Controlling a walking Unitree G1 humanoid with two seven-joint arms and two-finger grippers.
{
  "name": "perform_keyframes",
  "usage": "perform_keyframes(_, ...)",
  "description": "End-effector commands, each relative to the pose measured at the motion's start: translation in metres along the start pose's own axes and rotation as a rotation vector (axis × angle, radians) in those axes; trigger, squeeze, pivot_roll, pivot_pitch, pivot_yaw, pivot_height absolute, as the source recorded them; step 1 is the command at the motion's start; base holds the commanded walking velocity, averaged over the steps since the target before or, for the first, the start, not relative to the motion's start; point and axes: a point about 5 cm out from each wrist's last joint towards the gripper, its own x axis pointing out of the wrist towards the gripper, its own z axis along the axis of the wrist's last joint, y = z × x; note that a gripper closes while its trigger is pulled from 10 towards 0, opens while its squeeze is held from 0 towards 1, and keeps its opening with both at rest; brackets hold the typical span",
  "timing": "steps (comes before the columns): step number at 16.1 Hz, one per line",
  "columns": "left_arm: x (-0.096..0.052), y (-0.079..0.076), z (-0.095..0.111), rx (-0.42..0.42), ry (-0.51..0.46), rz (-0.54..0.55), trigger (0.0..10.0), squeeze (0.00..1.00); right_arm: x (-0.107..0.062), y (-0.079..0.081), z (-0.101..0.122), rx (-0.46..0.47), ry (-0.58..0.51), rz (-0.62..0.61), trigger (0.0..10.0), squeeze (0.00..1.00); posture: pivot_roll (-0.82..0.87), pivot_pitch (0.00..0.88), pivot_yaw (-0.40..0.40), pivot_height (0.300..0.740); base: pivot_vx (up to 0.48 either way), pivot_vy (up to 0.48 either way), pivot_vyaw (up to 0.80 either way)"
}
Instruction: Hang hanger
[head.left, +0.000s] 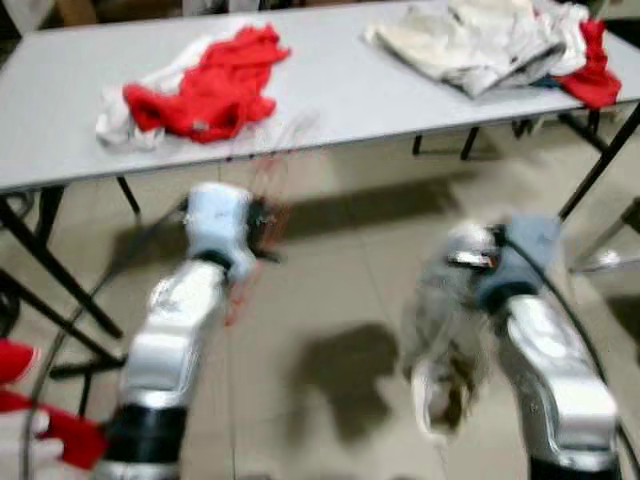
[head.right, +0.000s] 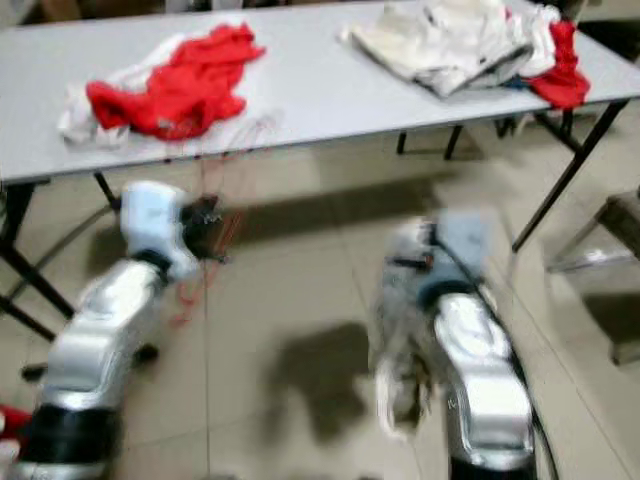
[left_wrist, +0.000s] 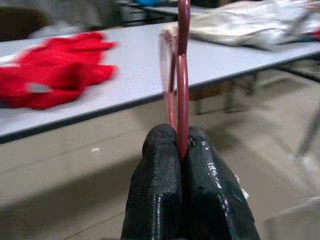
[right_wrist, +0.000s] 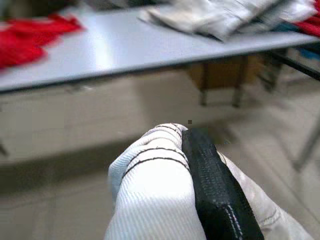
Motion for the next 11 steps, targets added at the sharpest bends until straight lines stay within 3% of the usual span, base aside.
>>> perform_keyframes(1, 0.003, -0.008, 0.007, -0.007, -0.031, -0.026, 10.0, 0.00, -0.001, -0.009, 0.012, 0.002, -0.056, -0.022, 10.0, 0.00, -0.02, 0.019, 0.008, 0.740, 0.360, 0.000, 0.80)
perform_keyframes(2, 0.003, -0.007, 0.007, -0.006, -0.031, -0.021, 10.0, 0.00, 0.000, -0.011, 0.012, 0.053, -0.059, -0.040, 10.0, 0.00, -0.02, 0.019, 0.007, 0.740, 0.364, 0.000, 0.00)
perform_keyframes(8, 0.006, -0.005, 0.010, -0.007, -0.041, -0.014, 10.0, 0.00, 0.004, -0.019, 0.019, 0.038, -0.079, -0.065, 10.0, 0.00, -0.02, 0.019, 0.006, 0.740, 0.366, 0.000, 0.00)
perform_keyframes(9, 0.006, -0.006, 0.010, -0.007, -0.041, -0.016, 10.0, 0.00, 0.004, -0.020, 0.020, 0.087, -0.076, -0.079, 10.0, 0.00, -0.03, 0.020, 0.005, 0.740, 0.364, 0.000, 0.00)
perform_keyframes(11, 0.005, -0.006, 0.009, -0.008, -0.041, -0.018, 10.0, 0.00, 0.005, -0.021, 0.022, 0.097, -0.082, -0.082, 10.0, 0.00, -0.03, 0.022, 0.006, 0.740, 0.360, 0.000, 0.00)
